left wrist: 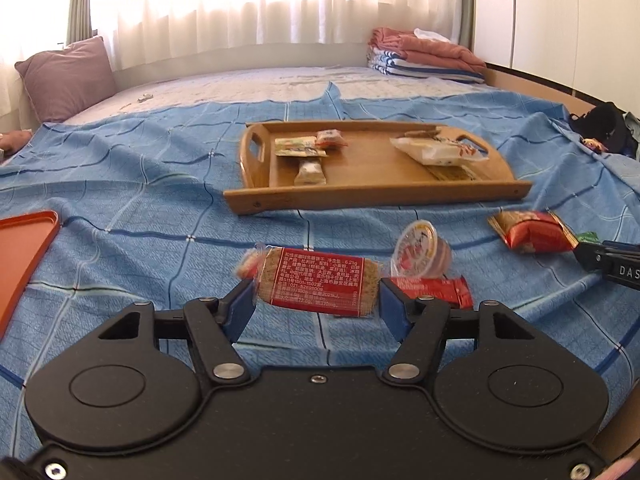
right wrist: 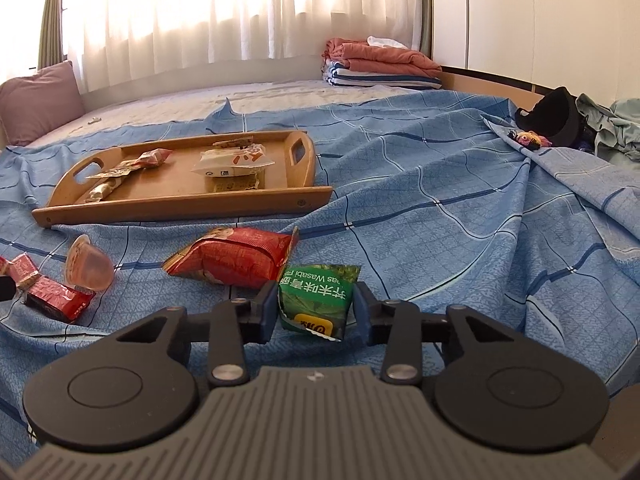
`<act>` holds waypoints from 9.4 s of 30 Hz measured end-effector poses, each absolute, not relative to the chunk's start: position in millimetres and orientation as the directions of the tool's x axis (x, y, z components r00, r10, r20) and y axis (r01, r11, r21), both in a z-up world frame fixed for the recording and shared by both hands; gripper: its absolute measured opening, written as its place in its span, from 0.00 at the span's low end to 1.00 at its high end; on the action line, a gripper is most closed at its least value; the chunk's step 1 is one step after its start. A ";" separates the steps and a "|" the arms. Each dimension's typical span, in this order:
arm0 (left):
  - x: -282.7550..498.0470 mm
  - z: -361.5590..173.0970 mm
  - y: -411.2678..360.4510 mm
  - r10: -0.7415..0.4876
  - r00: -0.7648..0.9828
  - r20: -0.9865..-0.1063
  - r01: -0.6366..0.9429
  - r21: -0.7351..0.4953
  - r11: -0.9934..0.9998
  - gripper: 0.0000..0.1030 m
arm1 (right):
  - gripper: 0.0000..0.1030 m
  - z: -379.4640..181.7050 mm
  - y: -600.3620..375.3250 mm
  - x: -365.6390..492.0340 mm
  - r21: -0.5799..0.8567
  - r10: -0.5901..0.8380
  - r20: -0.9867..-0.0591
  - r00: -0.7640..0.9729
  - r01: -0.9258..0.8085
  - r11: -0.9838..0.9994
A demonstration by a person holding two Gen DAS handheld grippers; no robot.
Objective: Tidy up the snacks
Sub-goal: 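Lift and carry the red wafer and green packets with both grippers over the tray, then lower both grippers into the tray and open them to release the packets, then move both grippers back over the snacks beside the tray, then grasp the red chocolate bar with the left gripper while the right approaches the red chip bag, then carry the chocolate bar with the left gripper while the right grasps and lifts the chip bag, then lower both grippers into the tray and open them to release the bar and bag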
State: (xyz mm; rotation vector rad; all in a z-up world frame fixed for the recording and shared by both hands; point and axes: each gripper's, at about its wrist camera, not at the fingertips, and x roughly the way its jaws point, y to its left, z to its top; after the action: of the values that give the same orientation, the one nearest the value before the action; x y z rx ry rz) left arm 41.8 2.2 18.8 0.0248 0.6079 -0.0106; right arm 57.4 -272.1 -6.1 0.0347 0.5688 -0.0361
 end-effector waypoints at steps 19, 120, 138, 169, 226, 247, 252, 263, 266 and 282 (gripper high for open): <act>113.7 61.2 22.4 0.026 0.823 -0.568 -0.042 -0.014 0.999 0.62 | 0.42 36.7 -279.7 95.9 0.055 -0.007 -0.472 0.882 0.037 0.998; 417.5 12.5 35.6 0.007 0.691 -0.723 -0.077 -0.065 0.995 0.63 | 0.75 5.9 -167.1 408.0 0.117 0.180 -0.732 0.657 -0.139 0.983; 331.2 69.2 34.9 0.009 0.752 -0.659 -0.059 -0.054 0.997 0.85 | 0.89 63.9 -182.9 328.4 0.134 0.231 -0.656 0.718 -0.191 0.972; 97.8 49.8 -5.4 -0.108 0.851 -0.514 0.138 0.021 0.990 0.96 | 1.00 33.3 -235.6 135.5 0.026 0.174 -0.559 0.811 -0.193 0.981; 72.4 -4.7 -26.9 -0.122 0.795 -0.594 0.106 -0.062 0.992 0.63 | 1.00 -16.9 -244.7 130.0 0.139 0.220 -0.629 0.745 -0.170 0.975; 76.7 30.1 -1.3 -0.064 0.852 -0.520 0.037 -0.063 0.997 0.62 | 0.82 9.6 -234.3 121.1 0.053 0.151 -0.565 0.811 -0.147 0.988; 91.8 40.6 8.7 -0.054 0.861 -0.507 0.023 -0.068 0.997 0.62 | 0.82 24.1 -235.8 128.2 0.048 0.148 -0.541 0.828 -0.146 0.988; 163.5 65.6 31.5 -0.119 0.832 -0.541 0.056 -0.132 0.990 0.62 | 0.82 62.6 -235.5 184.0 0.061 0.186 -0.541 0.821 -0.182 0.981; 193.5 76.4 37.7 -0.131 0.821 -0.555 0.058 -0.147 0.987 0.62 | 0.82 73.6 -234.5 212.2 0.074 0.204 -0.552 0.808 -0.196 0.978; 366.1 75.1 56.1 -0.068 0.719 -0.691 -0.100 -0.201 0.974 0.62 | 0.82 64.3 -200.3 356.0 0.058 0.179 -0.685 0.706 -0.193 0.980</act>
State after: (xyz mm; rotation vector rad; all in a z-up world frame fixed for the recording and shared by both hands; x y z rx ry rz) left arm 366.1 56.1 75.1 -0.2315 0.7694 0.0177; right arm 356.0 -200.3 64.3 -0.0185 0.7594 0.2066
